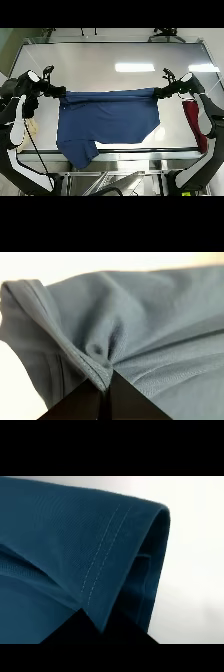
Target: Fold the shirts.
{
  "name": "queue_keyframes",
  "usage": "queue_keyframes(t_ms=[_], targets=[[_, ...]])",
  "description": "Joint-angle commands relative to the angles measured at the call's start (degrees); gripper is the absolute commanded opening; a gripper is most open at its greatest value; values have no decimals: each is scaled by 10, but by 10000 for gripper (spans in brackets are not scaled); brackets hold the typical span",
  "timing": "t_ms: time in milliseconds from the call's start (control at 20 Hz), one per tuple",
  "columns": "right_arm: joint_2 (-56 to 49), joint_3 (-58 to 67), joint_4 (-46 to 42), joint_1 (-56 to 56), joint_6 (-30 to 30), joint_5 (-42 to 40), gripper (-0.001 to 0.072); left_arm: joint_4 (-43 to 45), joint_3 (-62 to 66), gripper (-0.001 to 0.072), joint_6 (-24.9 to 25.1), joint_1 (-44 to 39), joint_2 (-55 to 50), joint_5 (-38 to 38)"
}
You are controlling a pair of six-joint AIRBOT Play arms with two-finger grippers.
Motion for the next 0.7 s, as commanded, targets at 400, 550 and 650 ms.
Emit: queue_keyframes(t_ms=[400,550,650], targets=[[-57,181,10,-3,0,-143,17,-20,286,14,-37,-20,-77,90],[-60,205,19,-4,0,-146,17,-19,238,14,-45,-17,-57,128],[-56,206,20,-5,11,-133,17,-20,234,14,-45,-13,-49,104]])
